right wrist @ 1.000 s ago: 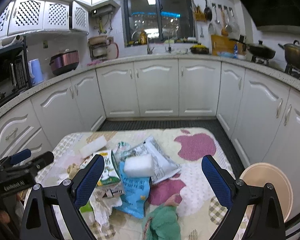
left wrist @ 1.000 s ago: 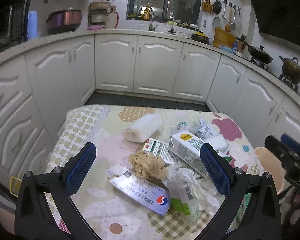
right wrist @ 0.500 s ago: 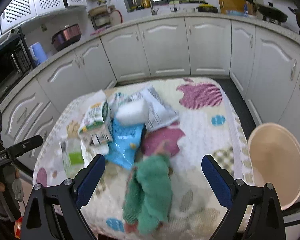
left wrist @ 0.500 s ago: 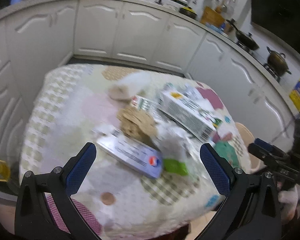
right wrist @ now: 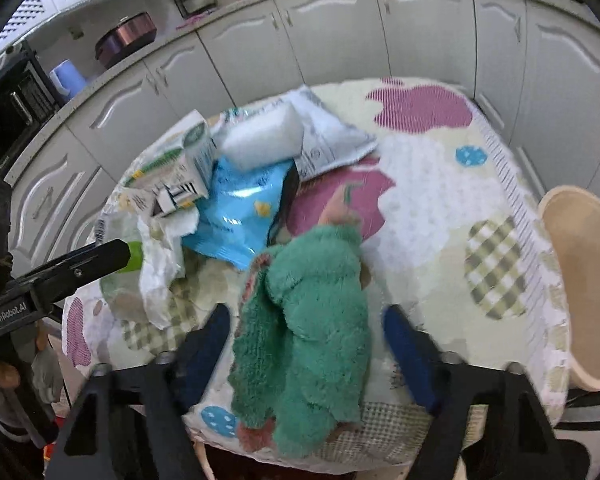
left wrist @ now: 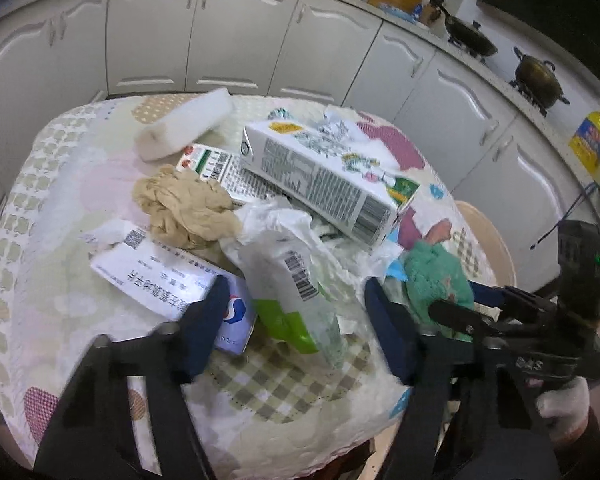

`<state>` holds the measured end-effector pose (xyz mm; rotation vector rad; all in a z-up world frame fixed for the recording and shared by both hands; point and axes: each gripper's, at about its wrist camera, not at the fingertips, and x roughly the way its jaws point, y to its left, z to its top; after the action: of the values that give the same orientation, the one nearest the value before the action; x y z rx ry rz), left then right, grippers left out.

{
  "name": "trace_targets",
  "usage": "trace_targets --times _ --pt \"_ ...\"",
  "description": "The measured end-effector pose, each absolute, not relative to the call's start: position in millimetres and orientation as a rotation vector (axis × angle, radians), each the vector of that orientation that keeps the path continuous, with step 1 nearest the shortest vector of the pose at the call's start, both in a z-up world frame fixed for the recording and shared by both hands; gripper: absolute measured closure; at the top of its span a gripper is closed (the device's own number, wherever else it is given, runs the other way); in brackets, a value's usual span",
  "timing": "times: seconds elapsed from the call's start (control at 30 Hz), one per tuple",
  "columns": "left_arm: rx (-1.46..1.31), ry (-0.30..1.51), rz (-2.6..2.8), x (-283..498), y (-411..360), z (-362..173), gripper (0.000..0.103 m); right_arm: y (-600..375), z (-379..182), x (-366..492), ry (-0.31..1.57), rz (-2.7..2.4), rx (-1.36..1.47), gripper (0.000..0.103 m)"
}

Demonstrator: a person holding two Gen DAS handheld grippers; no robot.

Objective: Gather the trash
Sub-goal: 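Grasp the green towel with the right tool while the left tool grasps the clear plastic bottle, then carry towel and bottle to the beige bin and open both tools over it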

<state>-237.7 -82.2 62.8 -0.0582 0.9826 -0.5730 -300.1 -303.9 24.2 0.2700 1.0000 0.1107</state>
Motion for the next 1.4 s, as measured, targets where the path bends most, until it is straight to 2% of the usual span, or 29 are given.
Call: trace_targets --times 0.03,0.1,0.33,0.57,0.77,1.07,1.4 --pt "-0.049 0.989 -0.564 -237 -82 61 0.069 -305 20 -299 1.008 0.116 0.284 0.052" --pt "-0.055 0.998 -0.553 -237 -79 59 0.078 -307 17 -299 1.001 0.12 0.303 0.056" --pt "-0.063 0.968 -0.535 -252 -57 74 0.088 -311 39 -309 0.944 0.168 0.288 0.061" --pt "-0.065 0.896 -0.587 -275 -61 113 0.089 -324 61 -320 0.88 0.184 0.287 0.061" --pt "-0.034 0.885 -0.739 -284 -121 134 0.089 -361 70 -338 0.841 0.092 0.32 0.061" --pt "0.042 0.943 -0.965 -284 -246 127 0.089 -460 58 -362 0.859 -0.171 0.362 0.061" --pt "0.057 0.992 -1.025 -268 -332 114 0.089 -554 12 -343 0.946 -0.379 0.441 0.061"
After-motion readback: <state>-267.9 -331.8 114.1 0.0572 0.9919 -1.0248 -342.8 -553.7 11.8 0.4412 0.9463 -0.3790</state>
